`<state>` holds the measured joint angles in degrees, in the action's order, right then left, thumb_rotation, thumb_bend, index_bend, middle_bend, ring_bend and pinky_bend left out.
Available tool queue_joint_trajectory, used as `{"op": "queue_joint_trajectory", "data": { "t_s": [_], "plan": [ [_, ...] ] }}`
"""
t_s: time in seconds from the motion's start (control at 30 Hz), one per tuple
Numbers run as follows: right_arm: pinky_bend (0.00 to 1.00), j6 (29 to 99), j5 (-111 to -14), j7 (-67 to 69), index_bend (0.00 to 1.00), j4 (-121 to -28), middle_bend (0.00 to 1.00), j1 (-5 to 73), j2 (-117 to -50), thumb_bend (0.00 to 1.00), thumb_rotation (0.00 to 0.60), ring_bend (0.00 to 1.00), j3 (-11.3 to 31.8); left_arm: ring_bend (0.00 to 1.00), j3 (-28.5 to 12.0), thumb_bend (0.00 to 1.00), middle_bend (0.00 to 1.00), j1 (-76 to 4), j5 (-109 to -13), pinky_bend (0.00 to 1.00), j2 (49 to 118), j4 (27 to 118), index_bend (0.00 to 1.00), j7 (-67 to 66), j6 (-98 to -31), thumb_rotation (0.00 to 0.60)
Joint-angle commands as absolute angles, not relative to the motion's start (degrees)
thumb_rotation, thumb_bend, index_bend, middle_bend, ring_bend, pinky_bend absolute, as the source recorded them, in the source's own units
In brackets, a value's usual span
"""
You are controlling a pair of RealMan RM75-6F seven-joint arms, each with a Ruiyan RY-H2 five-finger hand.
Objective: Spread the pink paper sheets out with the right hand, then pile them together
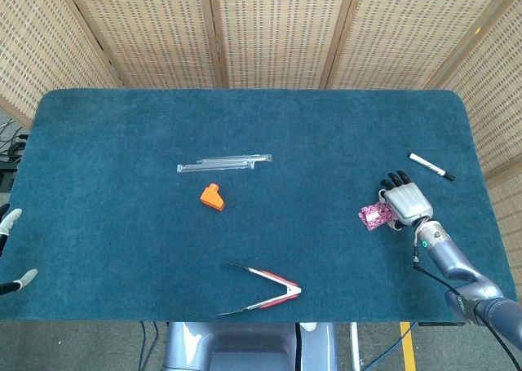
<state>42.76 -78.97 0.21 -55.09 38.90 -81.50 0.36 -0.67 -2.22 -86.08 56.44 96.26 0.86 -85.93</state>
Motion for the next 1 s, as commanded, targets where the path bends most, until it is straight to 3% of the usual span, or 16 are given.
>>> {"op": "queue_joint_trajectory", "data": {
  "t_s": [0.03,0.63,1.0],
  "plan": [
    [0.0,42.6,-79.15,0.68,0.36,-54.68,0.16,38.91,-81.79,0.23,0.6,0.0,0.46,0.0,-0.65,0.01,0.0,-2.25,-86.07,0.0,56.43,96.24,0.0,0.88,-85.83,0.6],
    [0.0,44.14,-78.31,0.28,0.24,-56.47,0.11,38.44,-80.26,0.21,0.6,0.0,2.39,0.0,-0.94,0.01,0.0,-2.41,-85.93,0.0,56.48,96.09,0.0,1.05,-85.75,0.6],
    [0.0,57.81,-71.04,-6.32,0.24,-72.49,0.13,31.77,-74.04,0.26,0.6,0.0,7.8,0.0,-1.56,0.01,0.0,-2.7,-85.65,0.0,57.95,94.82,0.0,0.37,-86.04,0.6]
  ]
}}
